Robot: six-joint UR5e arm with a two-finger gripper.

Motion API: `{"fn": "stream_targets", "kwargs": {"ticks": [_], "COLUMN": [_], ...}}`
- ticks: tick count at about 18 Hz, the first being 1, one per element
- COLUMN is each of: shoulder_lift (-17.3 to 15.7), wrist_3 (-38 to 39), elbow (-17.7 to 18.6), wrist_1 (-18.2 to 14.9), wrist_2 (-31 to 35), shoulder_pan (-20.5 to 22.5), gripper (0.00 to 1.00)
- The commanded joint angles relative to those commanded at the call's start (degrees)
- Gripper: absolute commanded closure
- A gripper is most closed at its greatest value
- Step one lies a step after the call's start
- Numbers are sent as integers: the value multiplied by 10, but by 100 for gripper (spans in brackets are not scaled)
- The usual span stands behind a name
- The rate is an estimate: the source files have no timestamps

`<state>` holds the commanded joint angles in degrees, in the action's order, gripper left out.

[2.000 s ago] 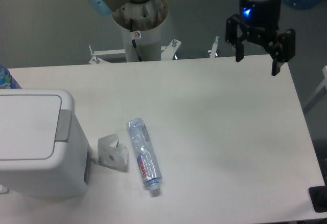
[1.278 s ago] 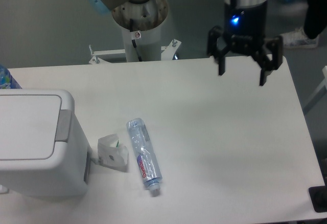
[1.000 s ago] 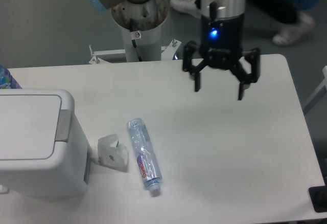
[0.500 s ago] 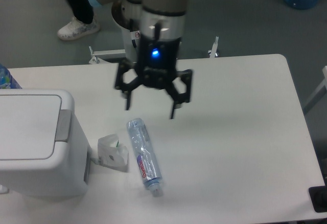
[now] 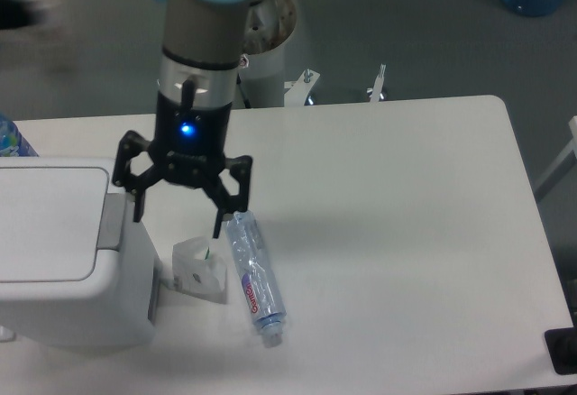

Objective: Open the trash can
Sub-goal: 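Lower the gripper onto the lid's rear edge and press down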

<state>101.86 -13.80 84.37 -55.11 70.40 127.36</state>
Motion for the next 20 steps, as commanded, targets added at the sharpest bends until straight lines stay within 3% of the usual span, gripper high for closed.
{"fn": "stream_targets", "kwargs": {"ticks": [20], "shoulder_lift": [4], "wrist_3": [-3], "elbow": [19], "wrist_1": [1], "wrist_2": [2], "shoulder_pan": [-16], "gripper": [0]}}
